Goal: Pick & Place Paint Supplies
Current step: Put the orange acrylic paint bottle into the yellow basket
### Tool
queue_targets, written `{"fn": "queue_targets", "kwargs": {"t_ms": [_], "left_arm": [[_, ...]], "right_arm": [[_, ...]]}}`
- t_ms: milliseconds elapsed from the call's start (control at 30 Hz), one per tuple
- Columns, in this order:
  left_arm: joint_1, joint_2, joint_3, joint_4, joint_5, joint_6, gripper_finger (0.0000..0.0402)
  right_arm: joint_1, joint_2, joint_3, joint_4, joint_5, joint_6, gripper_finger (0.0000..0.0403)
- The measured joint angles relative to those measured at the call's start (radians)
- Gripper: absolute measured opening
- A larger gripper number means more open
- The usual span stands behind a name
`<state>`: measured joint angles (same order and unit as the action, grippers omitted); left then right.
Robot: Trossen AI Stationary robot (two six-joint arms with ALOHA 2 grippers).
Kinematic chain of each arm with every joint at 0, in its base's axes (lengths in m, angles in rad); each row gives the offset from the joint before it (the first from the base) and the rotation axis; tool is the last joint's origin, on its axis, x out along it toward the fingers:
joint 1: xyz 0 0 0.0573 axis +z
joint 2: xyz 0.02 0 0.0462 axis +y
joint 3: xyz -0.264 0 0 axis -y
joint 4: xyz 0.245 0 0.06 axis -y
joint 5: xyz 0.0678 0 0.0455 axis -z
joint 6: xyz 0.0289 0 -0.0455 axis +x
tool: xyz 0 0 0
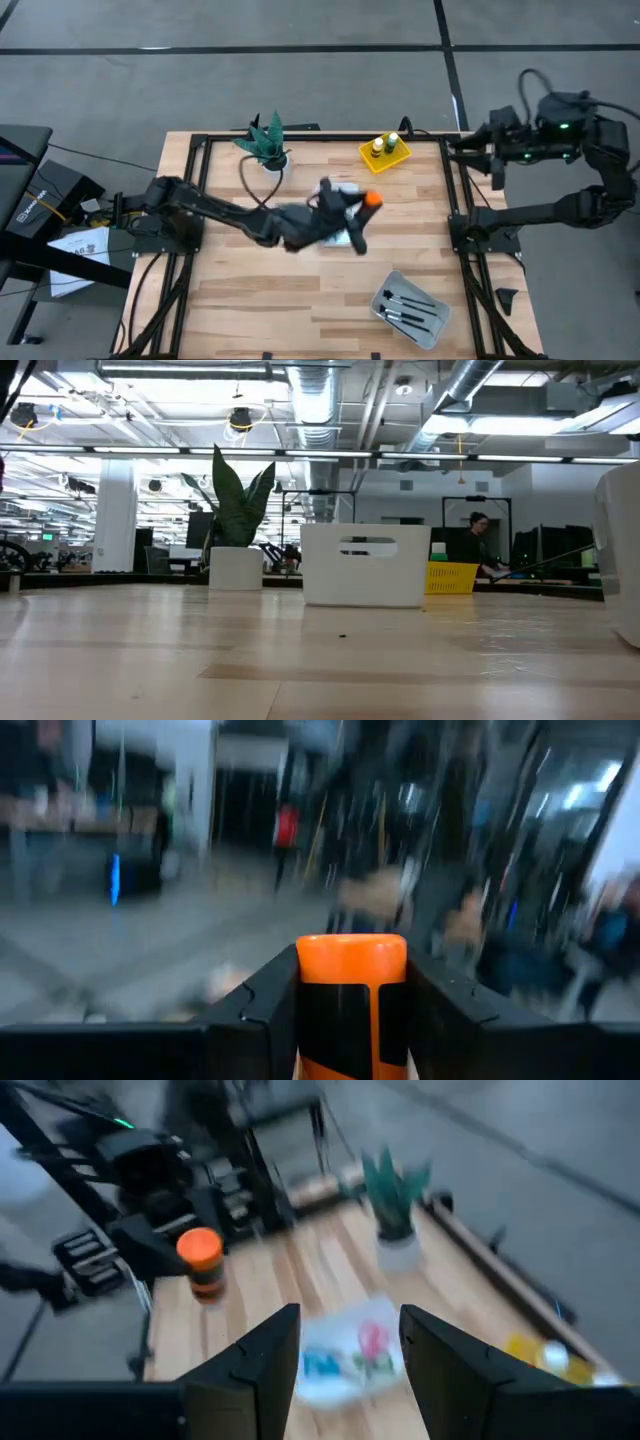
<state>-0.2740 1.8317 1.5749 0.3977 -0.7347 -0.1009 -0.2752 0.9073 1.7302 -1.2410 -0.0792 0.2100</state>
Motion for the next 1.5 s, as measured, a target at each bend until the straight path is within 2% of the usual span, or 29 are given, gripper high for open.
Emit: {"fn": "queue_targets", "kwargs": {"t_ms": [67, 200, 400, 633, 767, 1000, 1300, 1400, 1500], "left_arm": [[0.027, 0.000, 0.000, 0.166, 0.060, 0.107, 0.0135], [0.083, 0.001, 0.000, 0.406, 0.169, 0.207, 0.0136], [0.159, 0.002, 0.000, 0.568, 0.369, 0.156, 0.0136], [0.175, 0.002, 0.092, 0.578, 0.489, 0.217, 0.0136], [0.177, -0.008, 0.127, 0.558, 0.520, 0.224, 0.0136], [0.179, -0.075, 0.132, 0.444, 0.534, 0.251, 0.0136], [0.204, -0.099, 0.131, 0.412, 0.561, 0.233, 0.0136], [0.204, -0.099, 0.131, 0.438, 0.561, 0.231, 0.0136], [0.201, -0.098, 0.131, 0.545, 0.562, 0.227, 0.0136]], "right_arm": [[0.001, -0.010, 0.000, 0.066, -0.007, 0.000, 0.0169], [0.001, -0.012, 0.000, 0.166, -0.080, -0.014, 0.0169], [0.016, 0.066, -0.001, 0.269, -0.158, -0.043, 0.0169], [0.105, 0.256, -0.002, 0.420, -0.159, -0.114, 0.0169], [0.127, 0.324, -0.002, 0.518, -0.165, -0.132, 0.0169], [0.120, 0.341, -0.001, 0.636, -0.266, -0.106, 0.0169], [0.172, 0.401, -0.002, 0.704, -0.265, -0.089, 0.0169], [0.178, 0.406, -0.001, 0.714, -0.249, -0.089, 0.0169], [0.178, 0.398, -0.002, 0.710, -0.231, -0.107, 0.0169]]}}
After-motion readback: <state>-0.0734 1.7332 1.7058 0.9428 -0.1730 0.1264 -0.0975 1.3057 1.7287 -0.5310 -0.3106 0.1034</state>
